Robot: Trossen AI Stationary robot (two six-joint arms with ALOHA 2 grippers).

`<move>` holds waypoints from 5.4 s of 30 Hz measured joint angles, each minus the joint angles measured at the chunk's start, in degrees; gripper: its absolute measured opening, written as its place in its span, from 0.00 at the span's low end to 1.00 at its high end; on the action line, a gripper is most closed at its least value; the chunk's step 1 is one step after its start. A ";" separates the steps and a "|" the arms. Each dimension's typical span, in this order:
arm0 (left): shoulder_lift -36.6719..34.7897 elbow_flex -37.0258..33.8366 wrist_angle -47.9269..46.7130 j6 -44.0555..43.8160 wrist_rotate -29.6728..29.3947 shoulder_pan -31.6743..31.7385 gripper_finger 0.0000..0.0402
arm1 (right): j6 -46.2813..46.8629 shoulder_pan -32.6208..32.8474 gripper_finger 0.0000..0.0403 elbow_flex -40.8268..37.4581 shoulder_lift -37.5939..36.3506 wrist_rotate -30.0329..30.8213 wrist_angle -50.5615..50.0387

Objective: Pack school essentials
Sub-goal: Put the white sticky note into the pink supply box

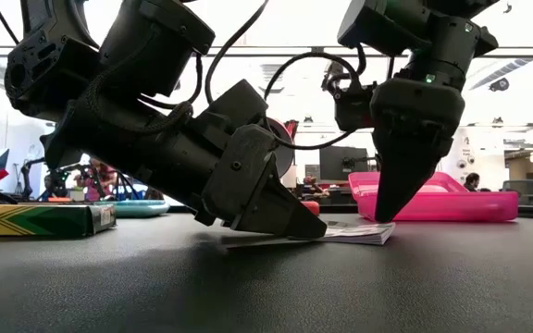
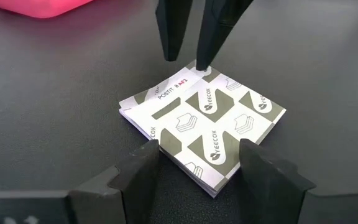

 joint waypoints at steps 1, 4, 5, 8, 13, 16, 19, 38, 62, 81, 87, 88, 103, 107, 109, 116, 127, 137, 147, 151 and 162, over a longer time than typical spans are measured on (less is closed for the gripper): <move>0.02 0.00 0.02 0.00 0.00 0.00 0.51 | 0.03 -0.02 0.31 -0.04 0.00 0.00 -0.31; 0.04 -0.01 0.03 0.02 0.01 0.00 0.51 | 0.63 -0.01 0.33 -0.27 -0.01 -0.05 -0.32; 0.04 -0.02 0.04 0.02 0.01 0.00 0.51 | 0.67 -0.01 0.33 -0.32 0.00 -0.44 -0.31; 0.04 -0.04 0.07 0.02 0.03 0.00 0.51 | 1.43 -0.01 0.32 -0.76 -0.02 -2.50 -0.20; 0.04 -0.07 0.08 0.02 0.04 0.00 0.51 | 4.05 -0.59 0.32 -1.25 -0.04 -4.36 0.62; 0.04 -0.07 0.09 0.04 0.05 0.00 0.51 | 4.59 -1.14 0.32 -1.34 -0.02 -5.30 3.79; 0.04 -0.15 0.02 0.04 0.02 0.00 0.51 | 5.16 -1.86 0.31 -1.47 -0.04 -6.26 6.72; 0.04 -0.22 -0.07 0.51 0.28 0.68 0.51 | 17.87 -3.00 0.29 -7.99 -0.13 -10.31 18.33; 0.04 -0.11 -0.04 0.52 -0.09 0.79 0.51 | 18.84 -3.11 0.23 -8.27 -0.66 -13.05 16.06; 0.07 -0.07 0.04 0.50 -0.25 0.92 0.51 | 13.22 -2.83 0.22 -8.27 0.52 -14.04 21.39; 0.07 -0.11 0.86 0.59 -0.25 0.92 0.51 | 13.47 -2.83 0.10 -8.29 0.52 -13.99 21.32; 0.11 -0.11 1.48 0.61 -0.23 0.92 0.51 | 13.46 -2.83 0.07 -8.29 0.52 -13.99 21.35; -4.69 -0.33 2.21 2.13 0.81 0.98 0.51 | 12.45 -3.23 0.02 -8.33 -1.20 -14.75 17.00; -6.37 -0.33 1.04 2.22 3.19 0.90 0.51 | 10.35 -4.39 0.02 -8.19 -3.83 -13.37 13.25; -7.09 -0.32 1.20 3.18 4.30 0.84 0.51 | 8.35 -5.36 0.02 -7.44 -5.58 -11.61 9.77; -7.54 -0.13 1.27 3.43 4.80 0.76 0.51 | 3.10 -10.36 0.02 -4.83 -14.80 -1.57 -8.53; -7.63 -0.13 1.29 3.48 4.82 0.75 0.51 | 3.62 -15.21 0.02 -4.60 -29.34 13.32 -23.37; -7.63 -0.13 1.35 3.54 4.82 0.76 0.51 | 5.12 -20.95 0.02 -4.71 -27.15 19.24 -31.33; -7.69 -0.17 0.37 3.56 4.82 0.76 0.51 | 7.04 -26.63 0.02 -4.71 -18.81 22.54 -38.40; -7.74 -0.17 -0.02 3.64 4.81 0.76 0.51 | 8.06 -26.76 0.02 -4.71 -16.35 24.53 -42.63; -7.74 -0.17 0.00 5.01 4.80 1.05 0.51 | 11.97 -26.74 0.02 -4.71 -15.69 24.60 -48.54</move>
